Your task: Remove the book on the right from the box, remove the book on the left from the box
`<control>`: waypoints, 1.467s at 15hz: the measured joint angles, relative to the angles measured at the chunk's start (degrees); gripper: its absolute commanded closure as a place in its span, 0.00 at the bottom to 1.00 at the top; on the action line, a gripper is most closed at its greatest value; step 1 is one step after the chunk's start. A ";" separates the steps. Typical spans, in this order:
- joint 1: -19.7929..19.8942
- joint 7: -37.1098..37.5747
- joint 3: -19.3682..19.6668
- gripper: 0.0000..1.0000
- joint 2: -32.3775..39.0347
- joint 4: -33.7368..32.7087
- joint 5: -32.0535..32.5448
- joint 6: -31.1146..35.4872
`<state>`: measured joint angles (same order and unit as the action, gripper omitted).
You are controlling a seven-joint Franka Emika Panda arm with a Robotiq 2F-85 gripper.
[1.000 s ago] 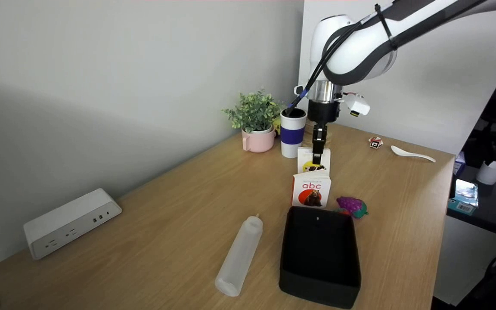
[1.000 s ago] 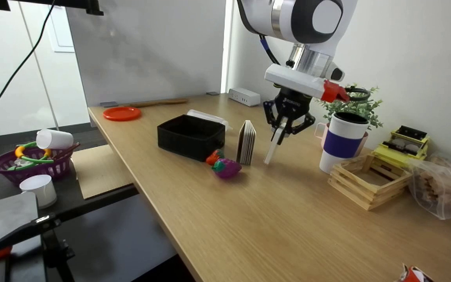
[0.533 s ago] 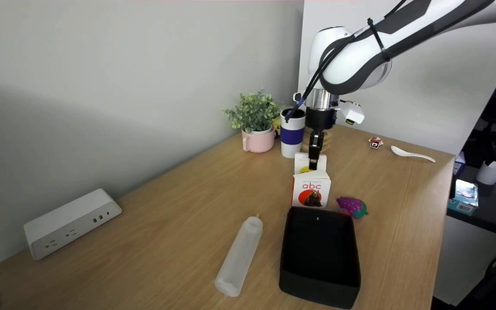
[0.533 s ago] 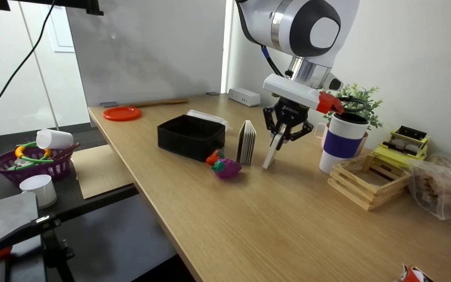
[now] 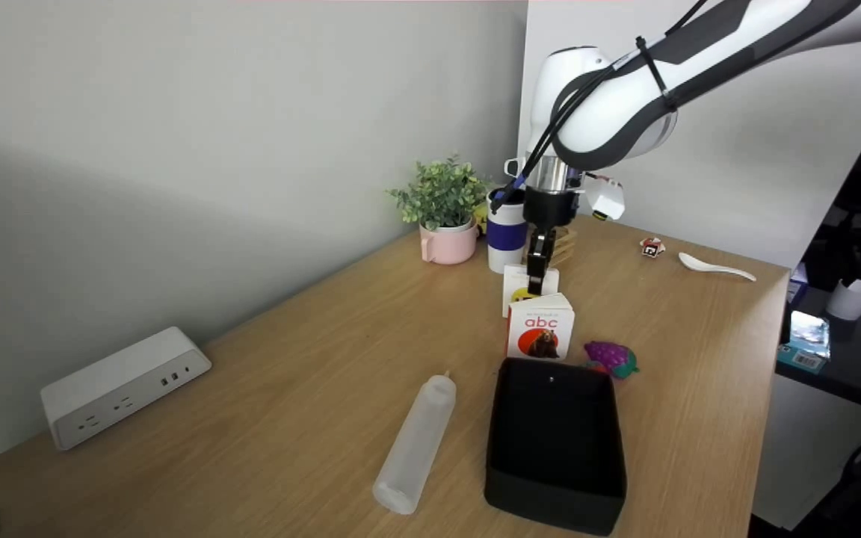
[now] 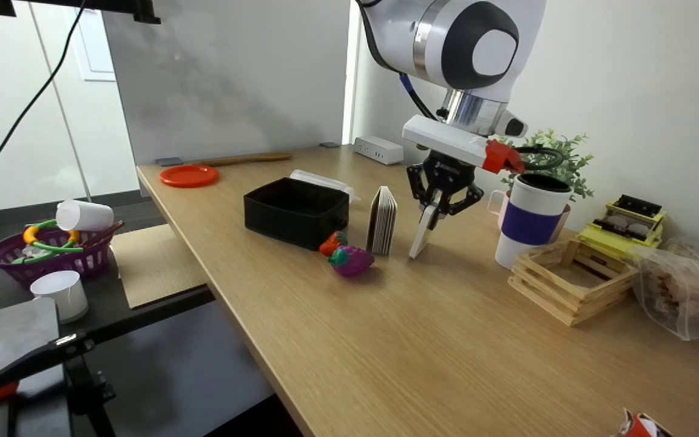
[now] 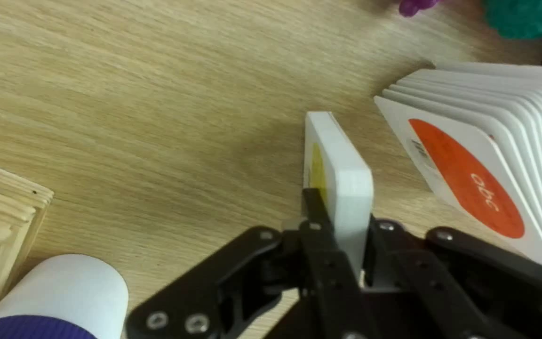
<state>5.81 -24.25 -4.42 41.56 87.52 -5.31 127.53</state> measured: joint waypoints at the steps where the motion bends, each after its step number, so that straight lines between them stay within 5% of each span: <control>1: -0.22 0.88 0.01 0.96 0.05 0.09 0.44 0.81; 5: -1.19 4.54 0.32 0.96 0.23 0.25 2.35 3.22; 7: -1.55 6.04 0.44 0.60 0.28 0.25 3.23 3.74; 16: -1.98 9.27 0.75 0.01 1.96 0.25 4.84 3.99; 22: -1.98 9.37 0.77 0.00 2.10 0.23 4.85 4.19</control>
<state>3.83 -14.88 -3.66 43.67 87.74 -0.47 131.72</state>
